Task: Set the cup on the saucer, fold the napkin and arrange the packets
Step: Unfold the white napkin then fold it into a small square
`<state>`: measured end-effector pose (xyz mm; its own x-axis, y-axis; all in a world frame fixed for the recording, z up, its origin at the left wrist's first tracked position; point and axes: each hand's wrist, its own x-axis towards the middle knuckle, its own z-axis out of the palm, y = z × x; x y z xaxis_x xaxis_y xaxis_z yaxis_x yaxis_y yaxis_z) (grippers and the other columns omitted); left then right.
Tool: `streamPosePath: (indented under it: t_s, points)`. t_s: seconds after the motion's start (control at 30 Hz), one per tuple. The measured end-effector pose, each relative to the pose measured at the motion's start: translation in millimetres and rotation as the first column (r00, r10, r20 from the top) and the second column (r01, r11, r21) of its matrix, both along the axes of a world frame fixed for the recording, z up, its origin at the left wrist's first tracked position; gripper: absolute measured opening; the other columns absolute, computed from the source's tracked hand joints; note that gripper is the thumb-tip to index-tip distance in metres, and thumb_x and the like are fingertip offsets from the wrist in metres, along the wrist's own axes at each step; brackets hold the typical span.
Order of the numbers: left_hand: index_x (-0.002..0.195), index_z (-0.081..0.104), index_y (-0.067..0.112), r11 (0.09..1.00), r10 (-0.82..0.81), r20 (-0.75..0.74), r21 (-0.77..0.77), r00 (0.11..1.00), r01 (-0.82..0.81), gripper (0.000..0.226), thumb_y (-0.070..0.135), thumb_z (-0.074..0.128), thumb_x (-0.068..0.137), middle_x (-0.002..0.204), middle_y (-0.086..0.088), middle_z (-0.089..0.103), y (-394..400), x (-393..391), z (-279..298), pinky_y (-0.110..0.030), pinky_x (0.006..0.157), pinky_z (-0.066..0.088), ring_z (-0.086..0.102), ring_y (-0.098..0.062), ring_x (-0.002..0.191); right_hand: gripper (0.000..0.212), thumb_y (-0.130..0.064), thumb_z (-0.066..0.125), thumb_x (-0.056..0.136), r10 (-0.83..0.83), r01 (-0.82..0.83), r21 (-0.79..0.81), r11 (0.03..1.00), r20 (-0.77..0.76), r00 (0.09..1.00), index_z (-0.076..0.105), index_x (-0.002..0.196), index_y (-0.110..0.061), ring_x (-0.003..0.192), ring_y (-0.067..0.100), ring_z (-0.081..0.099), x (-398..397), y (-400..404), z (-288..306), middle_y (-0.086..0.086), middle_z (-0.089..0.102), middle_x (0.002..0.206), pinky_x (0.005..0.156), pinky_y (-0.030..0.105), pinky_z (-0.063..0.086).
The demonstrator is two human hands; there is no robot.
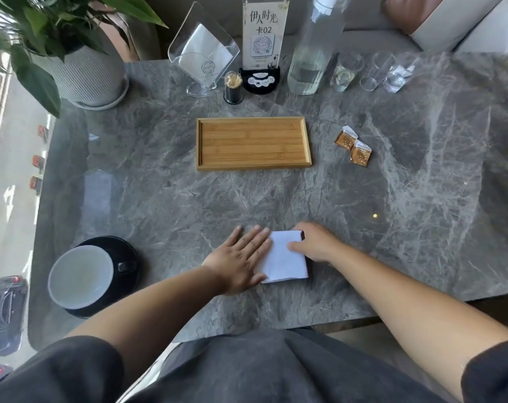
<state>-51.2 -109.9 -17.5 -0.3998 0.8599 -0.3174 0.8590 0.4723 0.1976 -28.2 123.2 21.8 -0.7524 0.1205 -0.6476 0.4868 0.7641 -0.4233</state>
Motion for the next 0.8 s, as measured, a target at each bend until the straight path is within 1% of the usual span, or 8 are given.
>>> streamPosePath:
  t_s: [0.07,0.13,0.27,0.33,0.43,0.53,0.63,0.8]
  points:
    - [0.149,-0.014,0.017,0.993,0.105,0.090,0.049,0.990,-0.110,0.080,0.063,0.020,0.093,0.157,-0.004,-0.020,0.4,3.7,3.0,-0.043,0.117,-0.014,-0.027,-0.020,0.141,0.016,-0.024,0.070,0.080,-0.114,0.122,-0.155,0.980,0.063,0.992,0.062,0.089,-0.014,0.079,0.021,0.059,-2.8,-0.3,6.5,0.005,0.064,0.089,0.067,0.032,0.044]
    - [0.151,-0.005,0.017,0.919,0.298,0.291,0.169,0.909,-0.355,0.088,0.056,0.045,0.090,0.160,-0.003,-0.009,-1.5,8.3,8.0,-0.036,0.119,-0.006,-0.013,-0.016,0.146,0.012,-0.017,0.070,0.081,-0.192,0.200,-0.297,0.934,0.058,0.980,0.060,0.083,-0.012,0.073,0.019,0.054,1.0,-1.0,11.5,0.006,0.060,0.080,0.064,0.031,0.037]
    - [0.152,0.013,0.022,0.580,0.439,0.792,0.110,0.423,-0.807,0.087,0.040,0.067,0.085,0.146,0.015,0.034,-9.8,10.3,27.3,-0.025,0.107,0.030,0.036,-0.002,0.131,0.016,-0.006,0.068,0.084,-0.295,0.268,-0.605,0.750,0.056,0.954,0.055,0.079,-0.016,0.071,0.014,0.056,13.8,-7.5,27.8,0.001,0.059,0.075,0.063,0.026,0.041]
    - [0.137,0.045,0.024,0.486,0.339,0.908,0.054,0.245,-0.873,0.058,0.035,0.068,0.086,0.127,0.011,0.061,-16.6,9.1,35.1,-0.034,0.098,0.046,0.059,-0.007,0.113,0.015,-0.004,0.065,0.085,-0.330,0.306,-0.701,0.644,0.106,0.938,0.055,0.083,-0.014,0.077,0.015,0.062,15.7,-14.7,36.4,0.002,0.064,0.080,0.066,0.025,0.048]
    - [0.100,0.066,0.021,0.396,0.270,0.948,0.048,0.166,-0.917,0.017,0.033,0.065,0.087,0.096,0.005,0.073,-28.0,11.5,41.3,-0.031,0.080,0.053,0.068,-0.013,0.088,0.010,-0.006,0.062,0.087,-0.421,0.385,-0.759,0.525,0.162,0.892,0.056,0.088,-0.013,0.083,0.018,0.065,15.4,-31.2,45.1,0.005,0.067,0.087,0.071,0.031,0.051]
    - [0.092,0.066,0.014,0.248,0.204,0.978,-0.003,0.049,-0.969,0.011,0.025,0.064,0.089,0.082,0.005,0.070,-42.6,18.9,42.4,-0.022,0.068,0.047,0.061,-0.010,0.074,0.012,-0.011,0.060,0.089,-0.481,0.451,-0.770,0.450,0.216,0.849,0.061,0.100,-0.014,0.084,0.017,0.066,18.8,-54.4,46.9,0.002,0.071,0.092,0.069,0.031,0.053]
    - [0.090,0.068,0.009,0.163,0.231,0.973,-0.052,-0.013,-0.985,0.014,0.021,0.062,0.090,0.080,-0.001,0.067,-65.6,25.1,41.3,-0.030,0.069,0.042,0.055,-0.015,0.073,0.019,-0.012,0.056,0.092,-0.421,0.463,-0.728,0.505,0.260,0.869,0.061,0.111,-0.015,0.091,0.020,0.065,26.8,-80.6,41.0,0.006,0.070,0.104,0.076,0.036,0.052]
    - [0.080,0.071,0.015,0.153,0.404,0.915,-0.061,0.006,-0.986,0.020,0.031,0.062,0.085,0.064,0.006,0.058,-110.9,32.8,37.7,-0.024,0.055,0.036,0.045,-0.010,0.057,0.012,-0.006,0.056,0.093,-0.394,0.435,-0.639,0.634,0.218,0.893,0.062,0.101,-0.012,0.072,0.010,0.068,38.1,-128.1,25.7,0.005,0.071,0.092,0.058,0.024,0.053]
